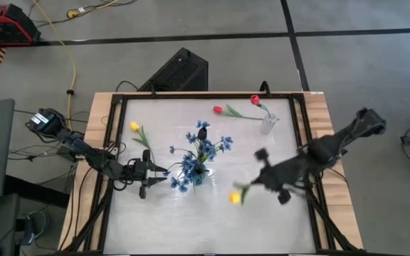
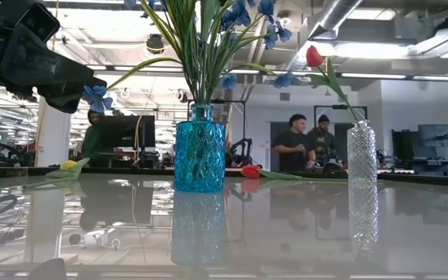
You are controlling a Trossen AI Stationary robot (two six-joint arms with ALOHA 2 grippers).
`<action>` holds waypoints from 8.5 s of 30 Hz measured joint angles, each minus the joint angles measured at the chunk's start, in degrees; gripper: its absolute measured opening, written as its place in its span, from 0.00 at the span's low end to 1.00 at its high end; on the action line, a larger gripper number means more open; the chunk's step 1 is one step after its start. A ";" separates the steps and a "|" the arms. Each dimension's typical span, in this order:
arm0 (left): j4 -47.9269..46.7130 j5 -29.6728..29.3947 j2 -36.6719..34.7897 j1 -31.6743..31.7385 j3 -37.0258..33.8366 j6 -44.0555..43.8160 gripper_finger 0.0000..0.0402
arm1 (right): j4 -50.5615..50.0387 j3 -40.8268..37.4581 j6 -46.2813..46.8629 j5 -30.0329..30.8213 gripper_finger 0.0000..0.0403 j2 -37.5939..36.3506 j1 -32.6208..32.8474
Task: Sort flowers into vase by color
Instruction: Put the right yellow tulip into the transparent vase, then put the red tulip into the transparent vase
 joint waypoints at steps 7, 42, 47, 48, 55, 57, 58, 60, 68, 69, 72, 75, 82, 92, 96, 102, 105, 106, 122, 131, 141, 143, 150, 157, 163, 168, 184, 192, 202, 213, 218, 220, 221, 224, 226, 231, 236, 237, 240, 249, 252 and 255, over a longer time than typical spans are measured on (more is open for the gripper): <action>0.02 0.07 0.02 0.00 0.00 -0.08 0.34 | 8.54 -14.04 7.01 26.27 0.04 -18.58 -2.48; 0.96 -0.28 0.01 0.02 0.00 2.05 0.34 | 44.13 -40.24 4.92 39.30 0.04 -45.25 -34.64; 0.96 -0.28 0.00 0.00 0.00 2.05 0.34 | 44.40 -41.74 5.36 37.20 0.04 -45.25 -37.91; 0.96 -0.28 0.01 0.01 0.00 2.05 0.34 | 44.34 -41.82 5.47 36.93 0.04 -45.23 -38.41; 0.96 -0.28 0.00 0.02 0.00 2.30 0.34 | 44.09 -41.90 6.42 34.77 0.04 -45.25 -40.29; 0.96 -0.28 0.02 0.01 0.01 2.68 0.34 | 43.50 -41.90 6.73 34.31 0.05 -45.25 -40.54; 0.96 -0.28 0.02 0.00 0.02 2.70 0.34 | 43.10 -41.90 7.13 34.26 0.05 -45.24 -40.63; 0.96 -0.28 0.01 0.01 0.01 2.69 0.34 | 42.15 -41.90 8.30 34.23 0.06 -45.22 -40.62; 0.96 -0.28 0.02 0.00 0.02 2.64 0.34 | 38.54 -41.92 11.24 34.23 0.11 -43.31 -40.62; 0.96 -0.28 0.00 0.02 0.02 2.63 0.34 | 38.07 -41.92 12.61 34.22 0.11 -42.89 -40.62; 0.96 -0.26 0.01 0.01 0.02 2.60 0.34 | 36.56 -41.92 15.62 34.22 0.12 -41.56 -40.62; 0.97 -0.24 0.02 0.02 0.02 2.58 0.34 | 35.58 -41.92 15.60 34.25 0.13 -40.16 -40.62; 1.60 -0.09 0.01 0.00 0.02 1.96 0.34 | 34.51 -41.92 14.33 34.29 0.13 -37.52 -40.49; 1.60 0.31 0.00 0.00 0.02 1.36 0.34 | 32.53 -41.90 19.19 34.28 0.14 -36.18 -40.48; 1.60 0.31 0.00 0.01 0.02 1.36 0.34 | 31.60 -41.85 21.88 34.21 0.22 -36.29 -40.48; 1.60 0.28 0.00 0.00 0.02 1.51 0.34 | 31.59 -41.83 22.09 30.83 0.40 -36.29 -40.51; 1.58 0.28 0.00 0.01 0.02 1.53 0.34 | 31.07 -41.62 23.19 29.62 0.48 -36.28 -40.48; 1.57 0.28 0.00 0.01 0.02 1.53 0.34 | 29.47 -40.89 24.28 29.57 0.50 -36.24 -40.49; 1.27 0.26 0.00 0.00 0.02 1.99 0.34 | -1.53 -22.66 44.78 10.34 0.50 -29.65 -40.19; 1.29 0.74 0.00 0.00 0.02 1.92 0.34 | -1.45 -21.15 50.02 -3.77 0.41 -21.51 -35.39; 1.29 1.66 0.00 0.02 0.02 1.97 0.34 | -1.59 -21.13 53.56 -8.98 0.39 -20.65 -31.17; 1.29 1.68 0.00 0.02 0.02 1.95 0.34 | -1.46 -21.13 53.54 -8.82 0.38 -22.05 -31.73; 0.83 1.68 0.00 0.02 0.02 1.99 0.34 | -1.45 -21.13 51.96 -6.03 0.35 -28.57 -35.98; 0.83 1.67 0.00 0.01 0.02 2.01 0.34 | -1.37 -21.16 51.40 9.61 0.32 -33.57 -42.12; 0.85 1.66 0.00 0.02 0.02 2.01 0.34 | -0.42 -21.16 50.95 16.57 0.31 -32.41 -52.28; 0.85 1.66 0.00 0.02 0.02 2.47 0.34 | 4.32 -21.16 44.55 5.28 0.31 -24.94 -65.58; -1.51 0.73 0.00 0.01 0.02 2.24 0.34 | 23.01 -21.02 40.26 -24.96 0.30 4.37 -95.00; -1.51 0.24 0.00 0.00 0.04 2.25 0.34 | 30.92 -21.02 38.71 -25.87 0.30 16.34 -93.57; -1.79 0.14 0.00 0.01 0.02 2.47 0.34 | 29.96 -17.09 30.00 -26.96 0.30 25.70 -89.63; -1.75 0.15 0.00 0.00 0.02 2.40 0.34 | 18.51 -4.86 22.24 -25.78 0.30 37.59 -82.07; -1.84 0.25 0.00 0.00 0.02 1.93 0.34 | 11.55 0.08 15.55 -25.56 0.30 41.11 -79.96; -2.35 0.31 0.00 0.00 0.02 1.92 0.34 | 9.21 1.39 12.75 -25.54 0.30 41.42 -79.29; -2.69 0.30 0.00 0.01 0.02 1.87 0.34 | 8.39 1.84 11.61 -25.44 0.30 41.42 -79.04; -3.51 0.22 0.00 0.01 0.02 1.34 0.34 | 7.28 2.73 8.49 -25.33 0.30 41.37 -78.33; -3.56 0.22 0.00 0.00 0.02 1.17 0.34 | 6.92 2.82 6.60 -25.10 0.30 41.31 -77.80; -3.56 0.22 0.00 0.02 0.02 1.11 0.34 | 6.50 2.68 1.89 -18.44 0.30 41.39 -75.77; -3.54 0.20 0.00 0.02 0.02 0.94 0.34 | 4.91 2.56 -2.86 -17.77 0.30 41.42 -73.63; -3.56 0.20 0.00 0.02 0.02 0.96 0.34 | 4.58 2.54 -3.54 -17.77 0.30 41.42 -73.33; -3.56 0.20 0.00 0.01 0.02 1.03 0.34 | 4.47 2.54 -4.37 -17.75 0.30 41.42 -72.58; -3.53 0.17 0.00 0.01 0.02 0.94 0.34 | 4.55 2.53 -6.94 -13.62 0.30 41.42 -72.23; -3.52 0.17 0.00 0.02 0.02 0.87 0.34 | 4.68 2.52 -7.32 -13.64 0.30 41.42 -71.81; -3.52 0.18 0.00 0.01 0.02 0.85 0.34 | 4.69 2.52 -7.97 -13.88 0.30 41.42 -71.33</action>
